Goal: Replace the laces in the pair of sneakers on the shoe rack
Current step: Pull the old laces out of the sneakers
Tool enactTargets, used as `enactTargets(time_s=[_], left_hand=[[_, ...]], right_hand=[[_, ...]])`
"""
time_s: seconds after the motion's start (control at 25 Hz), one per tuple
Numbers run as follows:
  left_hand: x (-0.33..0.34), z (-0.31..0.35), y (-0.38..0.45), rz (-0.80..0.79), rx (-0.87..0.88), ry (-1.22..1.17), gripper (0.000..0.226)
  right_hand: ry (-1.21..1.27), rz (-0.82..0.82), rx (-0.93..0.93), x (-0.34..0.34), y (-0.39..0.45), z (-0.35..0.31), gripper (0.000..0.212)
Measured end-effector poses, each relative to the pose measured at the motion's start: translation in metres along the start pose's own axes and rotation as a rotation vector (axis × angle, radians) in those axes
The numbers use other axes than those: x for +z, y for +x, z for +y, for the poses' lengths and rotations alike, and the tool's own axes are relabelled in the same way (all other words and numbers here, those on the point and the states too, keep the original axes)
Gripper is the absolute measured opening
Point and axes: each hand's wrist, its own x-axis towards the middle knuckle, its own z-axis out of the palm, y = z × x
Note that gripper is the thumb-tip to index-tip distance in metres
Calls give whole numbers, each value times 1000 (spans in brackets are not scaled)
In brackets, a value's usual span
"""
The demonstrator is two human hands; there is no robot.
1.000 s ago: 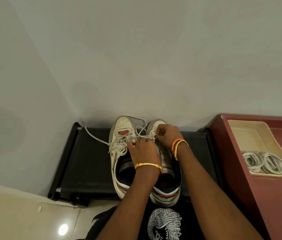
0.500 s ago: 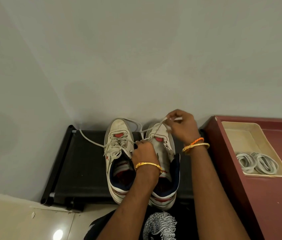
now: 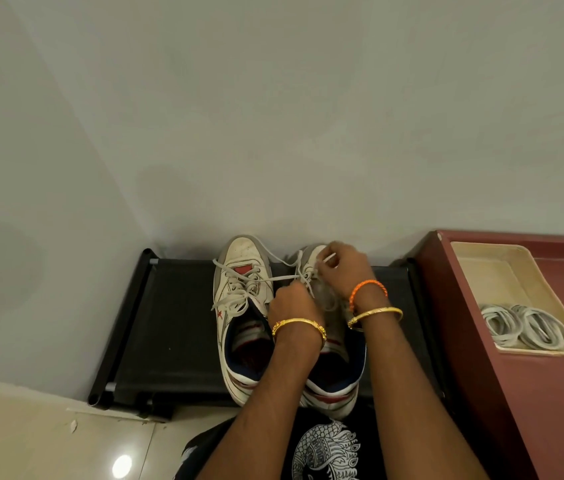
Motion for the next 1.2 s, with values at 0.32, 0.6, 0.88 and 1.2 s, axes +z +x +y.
enactTargets(time_s=[0.32, 0.6, 0.88, 1.2], left_hand=[[0, 2, 4, -43, -35, 32, 28], [-2, 0, 6, -56, -43, 10, 27], [-5, 1, 1, -65, -60, -33, 32], [-1, 0, 4, -46, -52, -21, 27]], right_hand=[[-367, -62, 114, 24, 9, 8, 21], [-188, -75, 261, 16, 9, 11, 31], [271, 546, 153, -43, 8, 1, 21], [190, 210, 147, -12, 4, -4, 4]])
